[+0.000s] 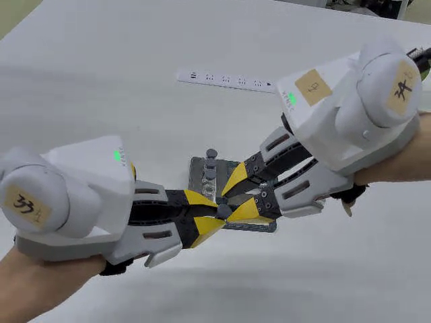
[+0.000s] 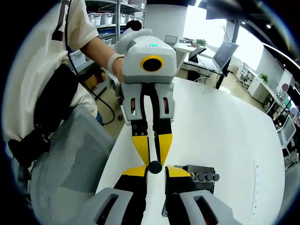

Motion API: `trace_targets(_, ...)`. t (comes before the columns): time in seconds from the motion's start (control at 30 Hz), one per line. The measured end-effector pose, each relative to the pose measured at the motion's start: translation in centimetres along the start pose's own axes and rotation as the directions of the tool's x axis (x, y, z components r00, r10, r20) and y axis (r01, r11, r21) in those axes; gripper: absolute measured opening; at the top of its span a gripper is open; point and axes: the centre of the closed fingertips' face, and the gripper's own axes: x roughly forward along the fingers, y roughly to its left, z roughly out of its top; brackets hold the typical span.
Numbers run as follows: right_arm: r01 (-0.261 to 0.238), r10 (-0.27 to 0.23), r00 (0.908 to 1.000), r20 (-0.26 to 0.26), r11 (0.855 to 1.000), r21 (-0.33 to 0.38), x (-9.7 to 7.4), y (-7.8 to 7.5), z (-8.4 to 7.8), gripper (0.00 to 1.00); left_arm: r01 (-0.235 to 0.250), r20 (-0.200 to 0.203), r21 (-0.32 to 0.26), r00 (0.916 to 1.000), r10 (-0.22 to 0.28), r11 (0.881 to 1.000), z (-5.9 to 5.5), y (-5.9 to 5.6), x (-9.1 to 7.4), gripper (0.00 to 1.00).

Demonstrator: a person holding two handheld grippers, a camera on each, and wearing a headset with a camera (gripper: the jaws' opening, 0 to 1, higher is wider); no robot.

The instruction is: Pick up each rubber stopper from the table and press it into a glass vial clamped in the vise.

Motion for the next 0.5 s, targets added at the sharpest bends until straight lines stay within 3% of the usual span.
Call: trace_targets(0.5,-0.029,0.028,0.9995,-0.016,1.0,-0.01,0.12,0.39,-0.15,0.07,0.02,-0.015,0.019,0.9997,-0.019,1.0,0.04,-0.26,0.03,0.04)
